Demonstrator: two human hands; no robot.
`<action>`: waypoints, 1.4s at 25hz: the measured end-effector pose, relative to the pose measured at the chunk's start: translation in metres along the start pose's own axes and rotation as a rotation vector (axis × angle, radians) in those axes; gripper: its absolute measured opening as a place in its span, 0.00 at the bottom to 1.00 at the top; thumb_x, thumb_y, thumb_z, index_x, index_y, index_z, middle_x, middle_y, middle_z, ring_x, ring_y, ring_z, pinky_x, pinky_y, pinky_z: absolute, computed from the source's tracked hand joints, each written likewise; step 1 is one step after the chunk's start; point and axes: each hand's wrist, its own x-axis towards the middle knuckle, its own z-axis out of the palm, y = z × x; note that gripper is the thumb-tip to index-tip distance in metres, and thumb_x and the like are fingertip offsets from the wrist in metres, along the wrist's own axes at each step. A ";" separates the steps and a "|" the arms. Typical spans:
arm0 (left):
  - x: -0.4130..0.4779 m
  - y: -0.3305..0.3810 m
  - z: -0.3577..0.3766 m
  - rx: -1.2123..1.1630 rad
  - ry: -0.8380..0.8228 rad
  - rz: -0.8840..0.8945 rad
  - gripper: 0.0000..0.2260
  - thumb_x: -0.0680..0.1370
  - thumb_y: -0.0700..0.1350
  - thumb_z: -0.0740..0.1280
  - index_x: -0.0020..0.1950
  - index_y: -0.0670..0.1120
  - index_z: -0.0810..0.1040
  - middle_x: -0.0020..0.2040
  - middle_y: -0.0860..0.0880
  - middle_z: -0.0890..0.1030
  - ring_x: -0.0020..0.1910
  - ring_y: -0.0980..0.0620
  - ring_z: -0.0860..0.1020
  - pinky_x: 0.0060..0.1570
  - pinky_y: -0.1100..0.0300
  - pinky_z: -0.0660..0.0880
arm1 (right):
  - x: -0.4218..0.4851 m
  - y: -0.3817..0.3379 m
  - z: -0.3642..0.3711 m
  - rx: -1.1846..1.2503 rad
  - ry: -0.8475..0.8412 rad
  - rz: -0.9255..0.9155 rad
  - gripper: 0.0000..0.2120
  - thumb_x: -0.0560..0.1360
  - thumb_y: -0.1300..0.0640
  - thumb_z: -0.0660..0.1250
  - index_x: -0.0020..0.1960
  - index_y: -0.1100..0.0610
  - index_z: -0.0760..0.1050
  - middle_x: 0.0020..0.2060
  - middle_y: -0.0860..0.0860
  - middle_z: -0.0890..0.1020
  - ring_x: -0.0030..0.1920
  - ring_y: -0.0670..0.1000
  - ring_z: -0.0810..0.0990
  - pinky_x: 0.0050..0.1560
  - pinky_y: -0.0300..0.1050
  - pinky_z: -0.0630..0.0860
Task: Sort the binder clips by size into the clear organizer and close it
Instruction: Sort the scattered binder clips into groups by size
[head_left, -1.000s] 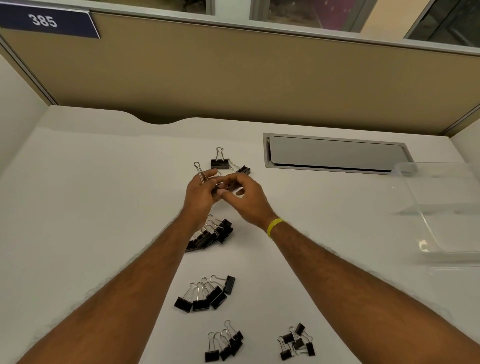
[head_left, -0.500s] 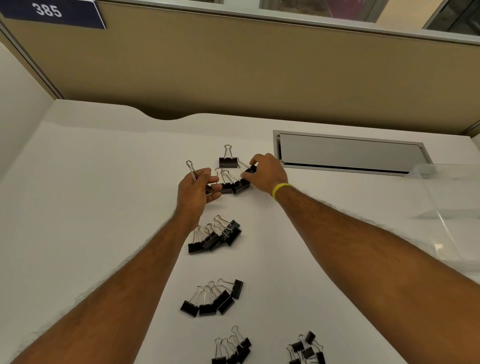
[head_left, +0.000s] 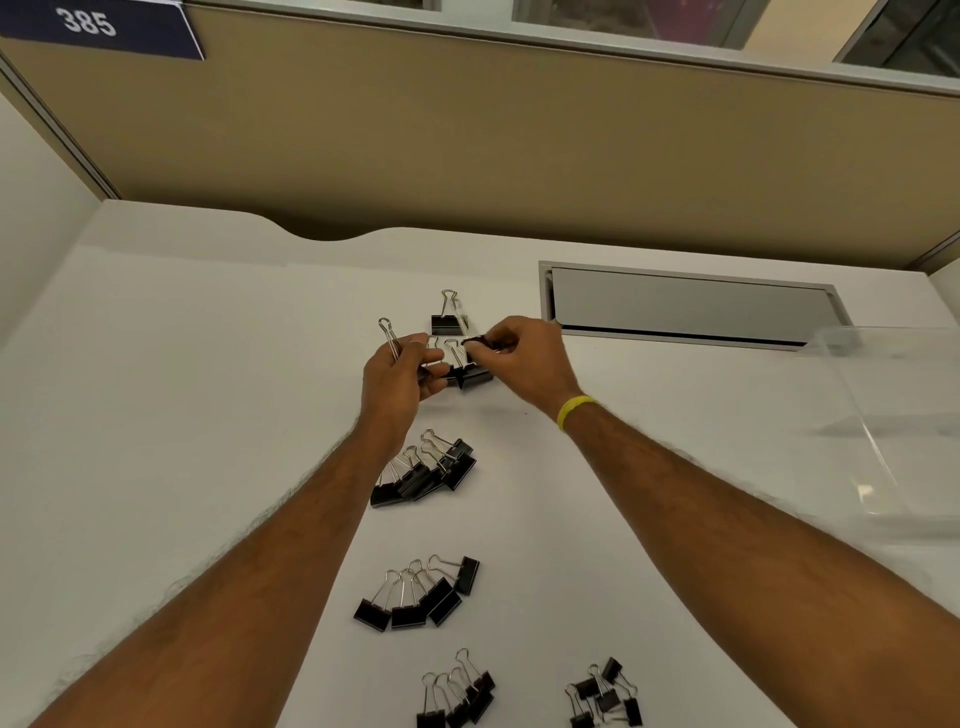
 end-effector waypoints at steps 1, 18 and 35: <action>-0.002 0.001 0.003 0.018 -0.033 0.003 0.10 0.81 0.48 0.62 0.55 0.43 0.79 0.47 0.44 0.84 0.45 0.49 0.83 0.43 0.58 0.81 | -0.008 -0.010 0.005 0.071 -0.039 -0.048 0.12 0.69 0.48 0.75 0.45 0.56 0.82 0.37 0.47 0.84 0.39 0.45 0.82 0.43 0.44 0.82; 0.013 0.001 -0.043 0.136 0.150 -0.110 0.04 0.78 0.40 0.64 0.49 0.47 0.78 0.42 0.46 0.80 0.37 0.52 0.79 0.33 0.60 0.78 | -0.004 -0.007 0.038 -0.383 -0.100 0.092 0.25 0.73 0.46 0.68 0.66 0.56 0.70 0.61 0.56 0.71 0.62 0.57 0.69 0.59 0.54 0.73; -0.002 -0.012 -0.034 0.198 0.035 -0.175 0.05 0.78 0.42 0.66 0.52 0.46 0.78 0.45 0.44 0.83 0.33 0.50 0.79 0.31 0.60 0.77 | -0.010 -0.018 0.066 -0.419 -0.074 0.022 0.22 0.73 0.44 0.67 0.60 0.58 0.71 0.58 0.56 0.71 0.58 0.57 0.71 0.51 0.52 0.76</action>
